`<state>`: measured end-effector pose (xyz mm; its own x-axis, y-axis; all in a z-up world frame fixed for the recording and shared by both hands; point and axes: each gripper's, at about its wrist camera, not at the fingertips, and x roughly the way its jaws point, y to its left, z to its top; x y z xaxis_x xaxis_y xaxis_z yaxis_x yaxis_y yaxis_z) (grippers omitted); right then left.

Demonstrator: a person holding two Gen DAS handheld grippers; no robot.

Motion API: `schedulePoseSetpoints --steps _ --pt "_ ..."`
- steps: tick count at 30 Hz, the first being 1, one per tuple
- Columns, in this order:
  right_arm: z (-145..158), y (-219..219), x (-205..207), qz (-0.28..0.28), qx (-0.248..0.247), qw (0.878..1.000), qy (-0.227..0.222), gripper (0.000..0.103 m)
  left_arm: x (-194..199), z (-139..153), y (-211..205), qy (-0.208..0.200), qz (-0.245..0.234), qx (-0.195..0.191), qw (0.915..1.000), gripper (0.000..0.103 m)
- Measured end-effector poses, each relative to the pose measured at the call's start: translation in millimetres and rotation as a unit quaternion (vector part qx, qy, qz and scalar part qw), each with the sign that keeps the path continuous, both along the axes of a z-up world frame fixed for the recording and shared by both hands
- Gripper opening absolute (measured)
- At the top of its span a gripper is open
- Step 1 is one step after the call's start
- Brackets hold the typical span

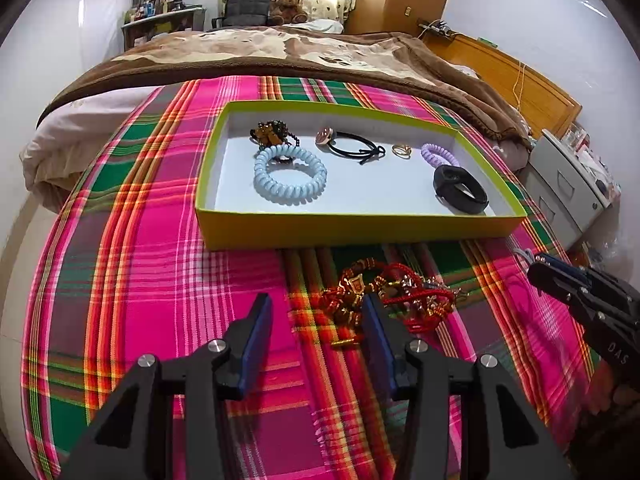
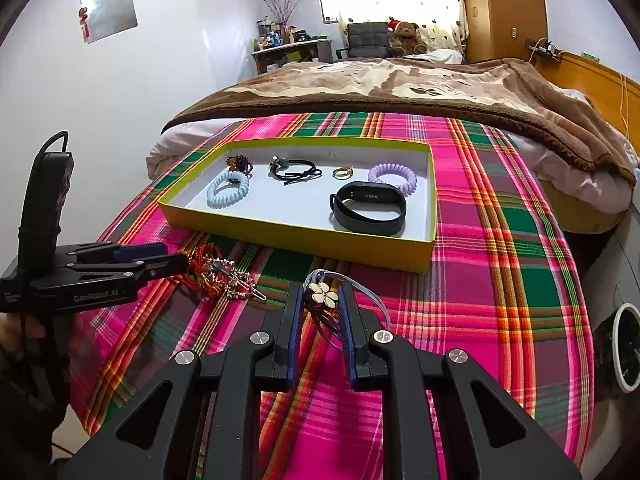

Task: Organize jewelry
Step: 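Grasp the red beaded tassel bracelet with the left tool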

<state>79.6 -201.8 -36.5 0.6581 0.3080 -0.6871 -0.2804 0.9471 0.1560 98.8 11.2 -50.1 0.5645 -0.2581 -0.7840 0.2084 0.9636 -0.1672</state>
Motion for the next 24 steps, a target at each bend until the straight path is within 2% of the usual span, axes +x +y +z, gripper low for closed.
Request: schedulePoseSetpoints --steps 3,8,11,12,13,20,21,24 --pt "0.5 -0.8 0.0 0.001 0.005 1.000 -0.001 0.018 0.5 -1.0 -2.0 -0.004 -0.002 0.010 0.9999 0.048" --pt "0.5 -1.2 -0.6 0.001 0.006 1.000 -0.002 0.018 0.7 -1.7 -18.5 -0.018 -0.022 0.059 0.9979 0.048" --pt "0.3 -3.2 -1.9 -0.001 0.010 1.000 -0.001 0.018 -0.9 -1.2 -23.4 -0.024 -0.030 0.074 0.9965 0.040" --pt "0.3 -4.5 -2.3 -0.003 0.011 1.000 -0.001 0.018 -1.3 -0.7 -23.5 -0.026 -0.031 0.077 0.9962 0.034" --pt "0.4 -5.7 -2.6 -0.006 0.013 1.000 0.000 0.018 -1.5 0.3 -23.4 -0.027 -0.033 0.078 0.9961 0.018" --pt "-0.2 -8.5 -3.5 -0.009 0.017 1.000 0.001 0.018 -9.6 3.6 -19.5 -0.027 -0.034 0.053 0.9976 0.015" --pt "-0.2 -8.6 -3.6 -0.009 0.017 1.000 0.001 0.018 -11.7 5.1 -17.7 -0.029 -0.031 0.048 0.9979 0.008" --pt "0.3 -9.5 -3.7 -0.011 0.017 1.000 -0.001 0.018 -16.4 9.7 -11.2 -0.034 -0.028 0.032 0.9985 0.008"
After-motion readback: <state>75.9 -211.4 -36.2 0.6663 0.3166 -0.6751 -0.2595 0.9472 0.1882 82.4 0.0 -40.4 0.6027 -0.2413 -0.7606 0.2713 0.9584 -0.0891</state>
